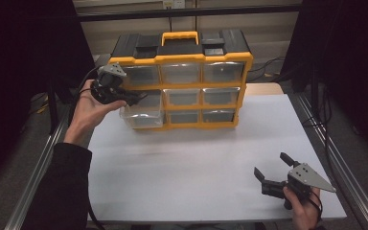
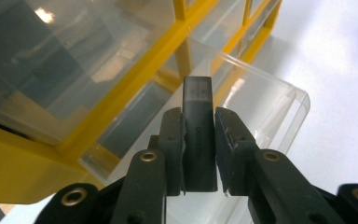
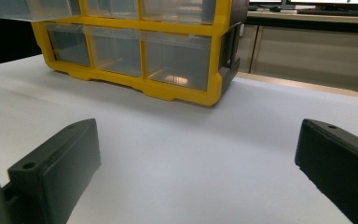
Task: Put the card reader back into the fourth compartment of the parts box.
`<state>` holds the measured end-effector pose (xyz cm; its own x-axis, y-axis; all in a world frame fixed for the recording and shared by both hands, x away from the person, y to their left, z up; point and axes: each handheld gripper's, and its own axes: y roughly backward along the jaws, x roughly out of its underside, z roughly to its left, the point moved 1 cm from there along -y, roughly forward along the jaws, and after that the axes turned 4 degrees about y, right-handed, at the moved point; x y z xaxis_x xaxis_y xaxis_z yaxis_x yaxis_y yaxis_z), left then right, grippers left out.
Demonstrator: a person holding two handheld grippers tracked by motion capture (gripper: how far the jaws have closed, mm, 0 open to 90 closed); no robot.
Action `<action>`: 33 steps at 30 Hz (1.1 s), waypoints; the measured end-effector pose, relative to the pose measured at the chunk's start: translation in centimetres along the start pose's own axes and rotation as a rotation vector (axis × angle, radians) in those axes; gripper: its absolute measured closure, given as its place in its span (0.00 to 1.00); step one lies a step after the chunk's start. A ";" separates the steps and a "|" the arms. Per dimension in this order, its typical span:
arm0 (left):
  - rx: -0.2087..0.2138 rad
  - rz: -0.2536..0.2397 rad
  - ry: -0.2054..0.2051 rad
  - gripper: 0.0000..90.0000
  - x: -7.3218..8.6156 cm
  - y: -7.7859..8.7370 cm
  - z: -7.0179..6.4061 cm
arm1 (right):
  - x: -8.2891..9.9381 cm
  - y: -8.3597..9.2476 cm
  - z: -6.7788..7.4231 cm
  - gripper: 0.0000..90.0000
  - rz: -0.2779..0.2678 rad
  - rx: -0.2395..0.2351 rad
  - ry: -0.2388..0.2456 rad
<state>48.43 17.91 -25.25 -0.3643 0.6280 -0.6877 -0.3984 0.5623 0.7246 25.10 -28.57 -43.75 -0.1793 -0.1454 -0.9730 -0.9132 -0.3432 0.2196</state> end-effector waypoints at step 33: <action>-0.031 -0.055 0.067 0.24 0.4 -1.0 0.5 | 0.0 0.0 0.0 0.00 0.002 -0.006 0.005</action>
<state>49.08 17.91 -26.20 -0.3964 0.5587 -0.7285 -0.4444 0.5775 0.6848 25.11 -28.52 -43.77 -0.1794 -0.1511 -0.9721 -0.9108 -0.3480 0.2222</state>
